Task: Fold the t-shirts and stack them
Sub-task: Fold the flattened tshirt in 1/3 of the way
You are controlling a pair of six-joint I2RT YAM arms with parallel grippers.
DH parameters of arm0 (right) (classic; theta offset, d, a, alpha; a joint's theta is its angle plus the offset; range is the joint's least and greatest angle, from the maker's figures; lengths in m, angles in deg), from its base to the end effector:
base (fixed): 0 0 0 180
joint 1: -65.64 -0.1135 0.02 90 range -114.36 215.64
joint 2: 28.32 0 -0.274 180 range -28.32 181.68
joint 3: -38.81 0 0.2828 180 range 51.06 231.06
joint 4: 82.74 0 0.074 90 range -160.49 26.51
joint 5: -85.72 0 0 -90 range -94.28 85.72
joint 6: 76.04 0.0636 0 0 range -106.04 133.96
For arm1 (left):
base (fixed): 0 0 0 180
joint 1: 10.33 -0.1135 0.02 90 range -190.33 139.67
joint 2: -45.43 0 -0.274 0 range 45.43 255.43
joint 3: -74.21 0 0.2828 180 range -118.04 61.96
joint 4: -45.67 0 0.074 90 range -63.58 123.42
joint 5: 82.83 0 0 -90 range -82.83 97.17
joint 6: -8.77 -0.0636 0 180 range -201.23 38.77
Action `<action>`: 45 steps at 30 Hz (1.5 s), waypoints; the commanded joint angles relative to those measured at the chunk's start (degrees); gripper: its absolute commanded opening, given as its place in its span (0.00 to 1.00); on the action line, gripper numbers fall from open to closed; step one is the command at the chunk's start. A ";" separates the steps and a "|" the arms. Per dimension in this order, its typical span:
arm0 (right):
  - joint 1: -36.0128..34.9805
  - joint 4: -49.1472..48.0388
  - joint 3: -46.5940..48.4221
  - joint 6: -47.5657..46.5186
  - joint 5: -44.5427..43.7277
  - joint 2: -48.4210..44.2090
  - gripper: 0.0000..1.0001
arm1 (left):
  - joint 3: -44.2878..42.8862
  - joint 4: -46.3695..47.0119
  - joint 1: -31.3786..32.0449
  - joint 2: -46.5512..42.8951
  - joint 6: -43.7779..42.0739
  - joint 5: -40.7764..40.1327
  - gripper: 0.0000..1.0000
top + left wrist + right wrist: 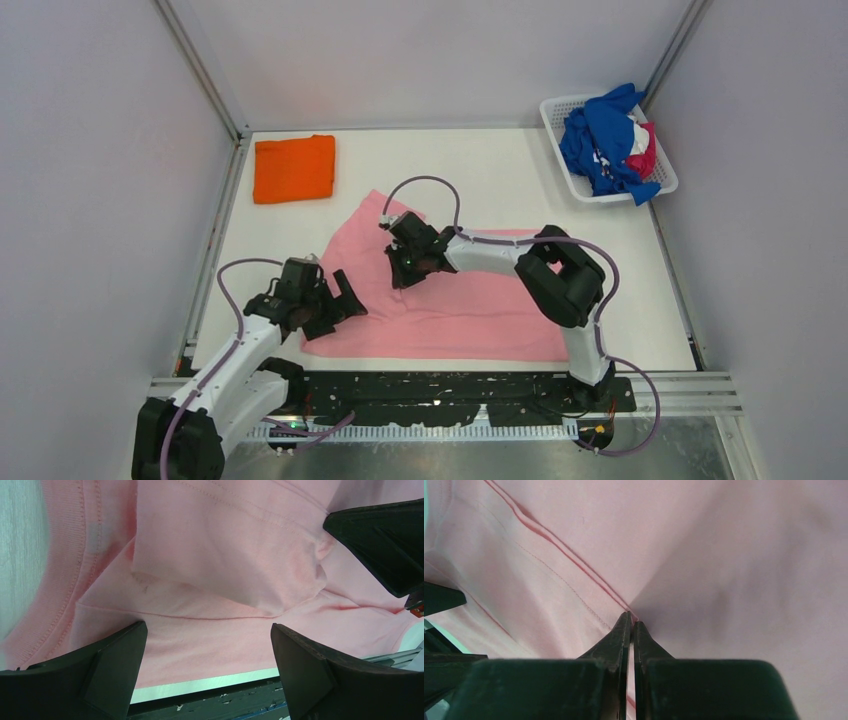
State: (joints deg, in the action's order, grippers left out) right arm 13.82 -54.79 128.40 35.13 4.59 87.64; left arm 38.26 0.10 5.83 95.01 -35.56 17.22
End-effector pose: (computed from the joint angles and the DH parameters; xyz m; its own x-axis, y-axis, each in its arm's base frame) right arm 0.2847 0.3780 0.1231 -0.7688 -0.4004 -0.4987 -0.5948 0.7342 0.3274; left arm 0.1767 -0.0627 0.1381 -0.8339 -0.4917 -0.2506 -0.3387 0.8145 -0.4710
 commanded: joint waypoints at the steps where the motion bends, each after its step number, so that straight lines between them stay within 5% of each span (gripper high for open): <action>1: -0.39 -2.16 -3.09 2.60 -5.58 -6.29 0.05 | 0.48 -1.72 0.10 -1.24 -0.38 -1.55 0.99; 24: -0.39 -4.81 -13.26 6.68 -14.36 -14.54 0.10 | 0.94 -4.17 0.10 -1.97 -0.39 -2.16 0.99; 30: -0.35 -4.81 -12.86 7.14 -16.29 -17.66 0.74 | -0.23 -4.59 0.10 -3.07 -0.66 -1.63 0.99; 31: -0.33 -4.76 -12.89 7.31 -17.09 -18.90 0.93 | -0.74 -4.83 0.09 -3.28 -0.75 -1.30 0.99; 32: -0.29 -4.51 -13.00 7.35 -17.46 -19.49 0.99 | -1.17 -5.04 0.10 -3.64 -0.83 -1.14 0.99; 45: 14.44 -4.36 -30.31 10.71 -16.01 -40.92 0.95 | -1.69 -6.38 0.10 -7.01 -2.98 4.62 0.99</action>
State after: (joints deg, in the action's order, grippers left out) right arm 24.05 -59.22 102.57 44.99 -10.95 51.75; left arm 38.61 -7.27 5.83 86.92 -36.37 17.63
